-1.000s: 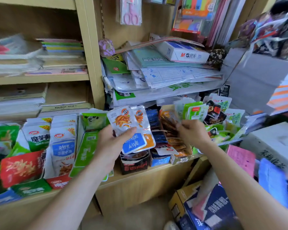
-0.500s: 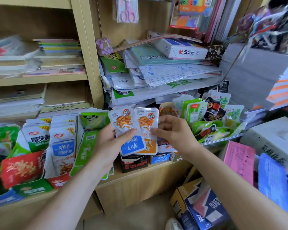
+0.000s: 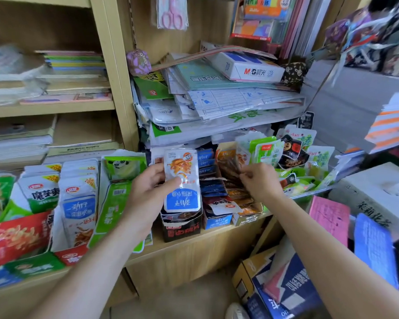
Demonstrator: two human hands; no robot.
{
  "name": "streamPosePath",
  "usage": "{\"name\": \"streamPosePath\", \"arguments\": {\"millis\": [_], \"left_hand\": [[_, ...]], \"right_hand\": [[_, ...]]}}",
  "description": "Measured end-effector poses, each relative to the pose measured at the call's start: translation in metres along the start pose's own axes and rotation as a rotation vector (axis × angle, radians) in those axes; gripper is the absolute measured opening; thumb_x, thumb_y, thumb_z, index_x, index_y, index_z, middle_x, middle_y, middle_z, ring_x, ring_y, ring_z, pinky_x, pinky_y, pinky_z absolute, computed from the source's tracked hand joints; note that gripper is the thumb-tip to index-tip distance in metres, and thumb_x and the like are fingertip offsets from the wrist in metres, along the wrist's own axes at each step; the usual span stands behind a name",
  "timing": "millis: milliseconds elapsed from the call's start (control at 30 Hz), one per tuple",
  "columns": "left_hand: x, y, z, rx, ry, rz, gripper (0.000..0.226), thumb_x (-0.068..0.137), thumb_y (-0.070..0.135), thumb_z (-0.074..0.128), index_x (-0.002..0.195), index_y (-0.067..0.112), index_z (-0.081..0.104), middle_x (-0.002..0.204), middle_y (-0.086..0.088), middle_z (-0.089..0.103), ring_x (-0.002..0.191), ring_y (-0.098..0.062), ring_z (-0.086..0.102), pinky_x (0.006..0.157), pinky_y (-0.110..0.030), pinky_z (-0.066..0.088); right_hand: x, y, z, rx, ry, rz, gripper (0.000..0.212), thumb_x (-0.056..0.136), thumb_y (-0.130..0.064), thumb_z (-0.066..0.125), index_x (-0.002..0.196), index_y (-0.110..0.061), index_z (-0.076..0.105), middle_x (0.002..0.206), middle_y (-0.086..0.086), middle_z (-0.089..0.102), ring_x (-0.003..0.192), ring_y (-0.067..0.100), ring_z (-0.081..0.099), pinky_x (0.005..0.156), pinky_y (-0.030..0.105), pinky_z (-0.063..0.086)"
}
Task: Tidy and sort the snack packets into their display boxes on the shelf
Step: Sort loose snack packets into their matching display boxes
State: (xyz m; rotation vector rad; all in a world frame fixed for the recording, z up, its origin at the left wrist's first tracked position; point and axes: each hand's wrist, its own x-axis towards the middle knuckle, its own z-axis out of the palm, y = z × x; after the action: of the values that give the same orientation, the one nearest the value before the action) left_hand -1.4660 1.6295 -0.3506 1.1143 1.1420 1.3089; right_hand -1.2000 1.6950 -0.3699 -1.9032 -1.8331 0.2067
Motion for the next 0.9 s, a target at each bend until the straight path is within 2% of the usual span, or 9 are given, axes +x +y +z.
{"name": "streamPosePath", "arguments": {"millis": [133,200,300,367,433,567,667,767,900], "left_hand": [[0.001,0.001,-0.002,0.027,0.044,0.055,0.027,0.088,0.007,0.074,0.112,0.017,0.068,0.103,0.003,0.078,0.096,-0.016,0.075,0.081,-0.032,0.058],[0.001,0.001,-0.001,0.048,0.029,0.069,0.025,0.087,0.007,0.074,0.108,0.02,0.069,0.1,0.003,0.078,0.092,-0.015,0.075,0.076,-0.029,0.058],[-0.001,-0.001,0.005,0.072,-0.023,0.109,0.027,0.087,0.004,0.073,0.102,0.026,0.069,0.095,0.004,0.079,0.087,-0.01,0.075,0.068,-0.019,0.056],[-0.003,-0.002,0.009,0.093,-0.068,0.128,0.03,0.087,0.004,0.074,0.101,0.03,0.07,0.094,0.006,0.079,0.088,-0.01,0.075,0.072,-0.022,0.058],[-0.003,-0.003,0.008,0.156,-0.062,0.194,0.029,0.087,0.008,0.075,0.102,0.033,0.071,0.095,0.009,0.078,0.092,-0.009,0.074,0.081,-0.026,0.059],[0.006,-0.004,-0.009,0.482,0.06,0.411,0.029,0.089,0.02,0.075,0.115,0.031,0.073,0.109,0.022,0.072,0.106,0.003,0.064,0.091,-0.018,0.05],[0.01,-0.011,-0.024,0.735,0.027,0.392,0.035,0.088,0.029,0.075,0.123,0.033,0.071,0.123,0.025,0.063,0.116,0.003,0.056,0.101,-0.025,0.044],[0.009,-0.021,-0.03,0.958,-0.079,0.377,0.031,0.091,0.035,0.07,0.122,0.036,0.07,0.123,0.021,0.066,0.118,-0.003,0.053,0.099,-0.029,0.043],[0.008,-0.026,-0.034,1.044,-0.12,0.413,0.025,0.094,0.038,0.065,0.118,0.038,0.072,0.114,0.024,0.068,0.109,-0.001,0.053,0.088,-0.025,0.04]], "right_hand": [[-0.013,-0.018,-0.022,0.284,0.286,-0.022,0.022,0.093,-0.018,0.065,0.112,-0.015,0.074,0.093,0.001,0.075,0.076,0.014,0.067,0.069,0.023,0.053],[-0.024,-0.037,-0.031,0.57,0.113,-0.086,0.026,0.09,-0.023,0.072,0.115,-0.016,0.071,0.095,-0.004,0.074,0.083,0.005,0.067,0.07,0.016,0.054],[-0.038,-0.058,-0.024,0.917,-0.272,-0.133,0.044,0.087,-0.017,0.076,0.128,-0.011,0.061,0.106,0.005,0.075,0.097,0.021,0.071,0.078,0.034,0.06],[-0.04,-0.065,-0.021,0.968,-0.339,-0.158,0.036,0.087,-0.006,0.074,0.121,-0.005,0.062,0.104,0.012,0.075,0.096,0.028,0.072,0.078,0.038,0.061],[-0.038,-0.068,-0.022,0.975,-0.265,-0.161,0.025,0.087,0.001,0.072,0.109,0.001,0.062,0.098,0.015,0.075,0.088,0.026,0.073,0.071,0.035,0.061],[-0.028,-0.061,-0.04,0.975,0.149,-0.129,0.011,0.089,0.0,0.069,0.099,-0.001,0.064,0.089,0.008,0.075,0.081,0.016,0.073,0.065,0.023,0.058],[-0.02,-0.052,-0.04,0.844,0.344,-0.141,0.009,0.094,-0.004,0.065,0.101,-0.007,0.067,0.089,0.003,0.074,0.077,0.009,0.071,0.065,0.017,0.055],[-0.01,-0.043,-0.024,0.647,0.364,-0.179,0.015,0.095,-0.008,0.064,0.106,-0.016,0.07,0.09,-0.003,0.074,0.081,0.012,0.071,0.066,0.025,0.056],[0.002,-0.034,0.009,0.251,0.11,-0.35,0.017,0.095,-0.008,0.063,0.106,-0.012,0.074,0.085,0.0,0.073,0.07,0.013,0.064,0.064,0.034,0.05]]}}
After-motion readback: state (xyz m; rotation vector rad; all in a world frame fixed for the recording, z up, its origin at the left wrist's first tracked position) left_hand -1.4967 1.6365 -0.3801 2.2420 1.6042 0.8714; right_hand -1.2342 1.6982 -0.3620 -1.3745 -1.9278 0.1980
